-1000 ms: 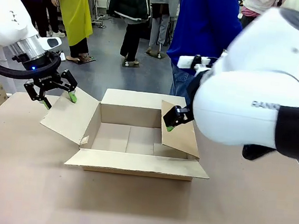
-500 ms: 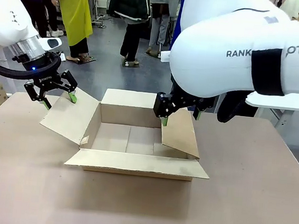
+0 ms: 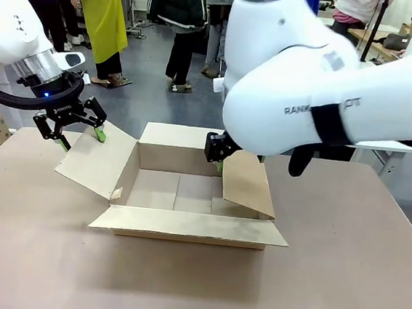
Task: Pack the gift set into the box.
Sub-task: Place both hands on the side flaps of the Package Box and spread them outward.
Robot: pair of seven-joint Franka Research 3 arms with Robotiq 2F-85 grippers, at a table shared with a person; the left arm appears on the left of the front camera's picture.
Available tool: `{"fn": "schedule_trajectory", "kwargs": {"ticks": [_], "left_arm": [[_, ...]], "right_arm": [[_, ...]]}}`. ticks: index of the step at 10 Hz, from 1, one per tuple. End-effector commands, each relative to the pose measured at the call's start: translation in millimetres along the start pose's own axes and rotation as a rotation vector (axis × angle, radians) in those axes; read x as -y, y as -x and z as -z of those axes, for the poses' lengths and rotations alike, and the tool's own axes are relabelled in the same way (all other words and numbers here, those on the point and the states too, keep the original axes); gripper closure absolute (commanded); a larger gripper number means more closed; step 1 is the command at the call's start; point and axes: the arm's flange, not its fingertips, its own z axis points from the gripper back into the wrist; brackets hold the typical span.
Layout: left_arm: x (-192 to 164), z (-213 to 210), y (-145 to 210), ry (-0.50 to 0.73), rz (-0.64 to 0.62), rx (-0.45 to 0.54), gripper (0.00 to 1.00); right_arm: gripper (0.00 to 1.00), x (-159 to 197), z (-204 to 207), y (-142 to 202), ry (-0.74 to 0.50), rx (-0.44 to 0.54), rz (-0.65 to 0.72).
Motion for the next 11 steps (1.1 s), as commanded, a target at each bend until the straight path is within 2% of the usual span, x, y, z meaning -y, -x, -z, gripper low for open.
{"fn": "schedule_trajectory", "kwargs": {"ticks": [1, 5, 7, 11], "left_arm": [[1.7, -1.5, 2.4, -0.017, -0.008, 0.008, 0.0], [1.7, -1.5, 2.4, -0.017, -0.008, 0.008, 0.0], [1.7, -1.5, 2.4, -0.017, -0.008, 0.008, 0.0], [1.7, -1.5, 2.4, -0.017, -0.008, 0.008, 0.0]], "right_arm": [[0.0, -26.0, 22.9, -30.9, 0.036, -0.007, 0.103], [0.0, -43.9, 67.9, -38.4, 0.163, -0.099, 0.126], [0.0, -36.3, 66.4, -35.2, 0.262, -0.093, 0.156], [0.0, -5.4, 46.1, -25.8, 0.346, -0.074, 0.223]]}}
